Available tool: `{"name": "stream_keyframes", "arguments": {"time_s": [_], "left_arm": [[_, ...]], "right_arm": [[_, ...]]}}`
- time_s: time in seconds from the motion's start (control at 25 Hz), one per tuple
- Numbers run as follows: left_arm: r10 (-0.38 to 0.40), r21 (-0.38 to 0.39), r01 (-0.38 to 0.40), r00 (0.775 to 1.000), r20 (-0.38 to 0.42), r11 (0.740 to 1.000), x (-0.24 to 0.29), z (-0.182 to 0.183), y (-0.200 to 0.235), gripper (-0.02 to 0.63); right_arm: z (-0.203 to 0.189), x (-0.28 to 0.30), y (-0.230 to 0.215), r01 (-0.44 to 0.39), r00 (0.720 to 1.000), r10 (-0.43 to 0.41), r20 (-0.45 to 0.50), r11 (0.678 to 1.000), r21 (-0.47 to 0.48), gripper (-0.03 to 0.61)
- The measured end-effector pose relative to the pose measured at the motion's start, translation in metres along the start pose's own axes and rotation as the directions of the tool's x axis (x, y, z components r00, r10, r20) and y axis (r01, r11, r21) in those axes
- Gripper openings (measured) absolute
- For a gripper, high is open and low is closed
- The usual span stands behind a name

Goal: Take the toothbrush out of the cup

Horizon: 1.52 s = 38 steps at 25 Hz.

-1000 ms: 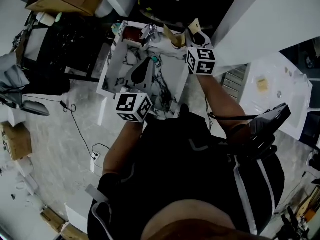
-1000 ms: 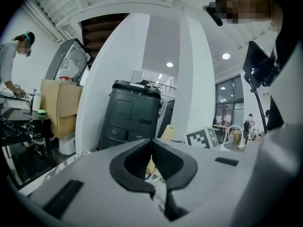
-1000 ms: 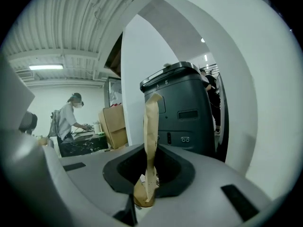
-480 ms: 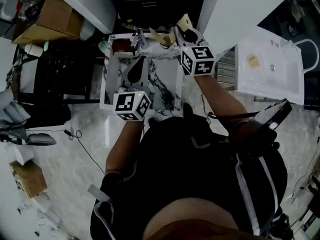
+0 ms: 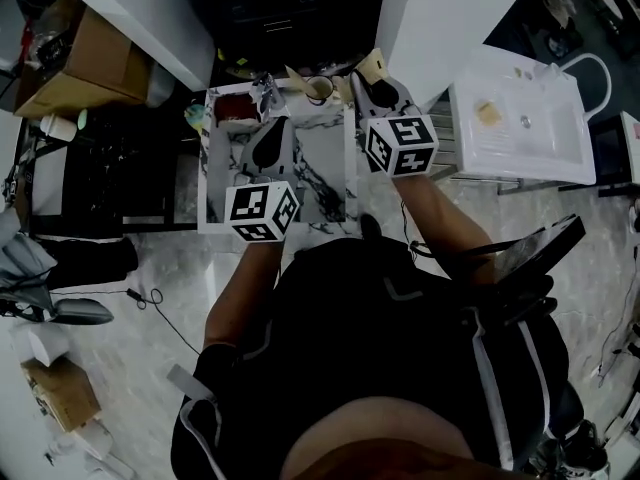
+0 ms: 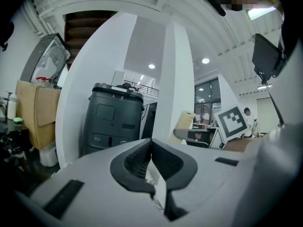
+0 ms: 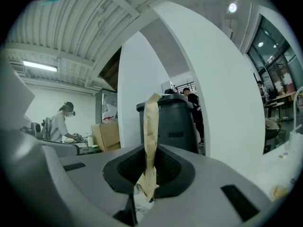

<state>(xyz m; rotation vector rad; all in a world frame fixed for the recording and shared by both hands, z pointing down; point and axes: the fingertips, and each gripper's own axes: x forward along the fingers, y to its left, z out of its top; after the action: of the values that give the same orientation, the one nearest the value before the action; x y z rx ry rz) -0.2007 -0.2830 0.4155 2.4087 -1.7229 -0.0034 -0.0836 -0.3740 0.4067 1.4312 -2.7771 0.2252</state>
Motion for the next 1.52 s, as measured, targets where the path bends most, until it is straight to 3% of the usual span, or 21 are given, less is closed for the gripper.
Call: {"name": "stream_keyframes", "arguments": {"time_s": [0.36,0.8,1.04,1.28,1.52], "left_arm": [[-0.026,-0.021,0.027,1.0,0.007,0.999,0.003,-0.002,-0.002,0.009],[-0.004,-0.073,0.003,1.0,-0.016,0.997,0.04,-0.026,0.017,0.014],[0.032,-0.093,-0.039,0.997,-0.069,0.995,0.067,-0.05,0.032,0.143],[0.092,-0.157,-0.11,0.989,-0.114,0.981,0.096,-0.073,0.052,0.149],[0.138,-0.135,-0.16,0.978,-0.157,0.978,0.124,-0.098,0.067,0.16]], "right_arm": [[0.002,-0.022,0.001,0.03,1.0,-0.03,0.005,1.0,0.0,0.052],[0.004,-0.024,-0.008,0.034,0.999,-0.034,0.009,0.999,0.001,0.052],[-0.002,-0.026,-0.023,0.037,0.999,-0.037,-0.004,0.999,0.01,0.052],[-0.014,-0.023,-0.035,0.034,0.999,-0.033,-0.027,0.999,0.022,0.052],[-0.025,-0.021,-0.046,0.019,0.999,-0.018,-0.048,1.0,0.018,0.052]]}}
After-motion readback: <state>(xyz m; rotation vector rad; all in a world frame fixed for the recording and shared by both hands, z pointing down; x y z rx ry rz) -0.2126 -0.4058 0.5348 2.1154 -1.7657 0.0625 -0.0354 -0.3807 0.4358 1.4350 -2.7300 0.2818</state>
